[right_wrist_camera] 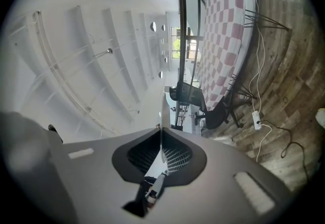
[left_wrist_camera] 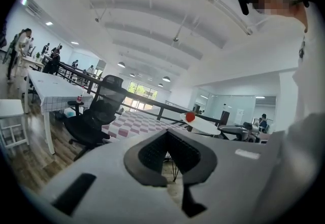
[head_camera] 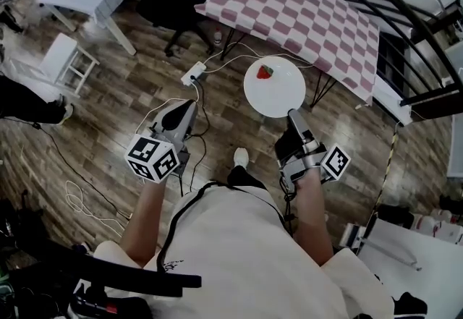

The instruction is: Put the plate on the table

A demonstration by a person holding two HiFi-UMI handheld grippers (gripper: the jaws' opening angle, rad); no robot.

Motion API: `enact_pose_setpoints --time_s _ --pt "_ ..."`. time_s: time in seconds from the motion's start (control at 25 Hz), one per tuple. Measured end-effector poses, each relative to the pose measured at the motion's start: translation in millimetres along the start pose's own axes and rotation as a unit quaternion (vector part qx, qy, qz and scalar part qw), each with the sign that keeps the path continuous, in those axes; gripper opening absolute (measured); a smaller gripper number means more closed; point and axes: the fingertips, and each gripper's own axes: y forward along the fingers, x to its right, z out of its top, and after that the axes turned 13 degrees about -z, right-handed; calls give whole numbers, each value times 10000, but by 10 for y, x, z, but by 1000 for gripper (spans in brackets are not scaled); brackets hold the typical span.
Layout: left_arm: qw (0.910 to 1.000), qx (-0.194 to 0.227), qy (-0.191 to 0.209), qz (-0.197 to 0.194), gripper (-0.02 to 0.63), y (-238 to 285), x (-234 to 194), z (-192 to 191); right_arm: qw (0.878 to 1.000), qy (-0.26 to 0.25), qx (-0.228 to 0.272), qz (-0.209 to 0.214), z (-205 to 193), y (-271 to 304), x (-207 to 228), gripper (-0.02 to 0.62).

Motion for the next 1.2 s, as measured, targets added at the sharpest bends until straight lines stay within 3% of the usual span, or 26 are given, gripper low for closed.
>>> enact_pose_setpoints --time_s 0.6,0.96,1.2 --pt "9981 93 22 607 6 957 -208 174 9983 317 -465 -117 922 567 212 17" --pt "9969 -63 207 757 6 1342 -190 120 9969 410 -642 -220 1237 691 358 17" --pt "9954 58 198 936 6 1428 -290 166 9967 373 -703 -165 1373 764 376 17"
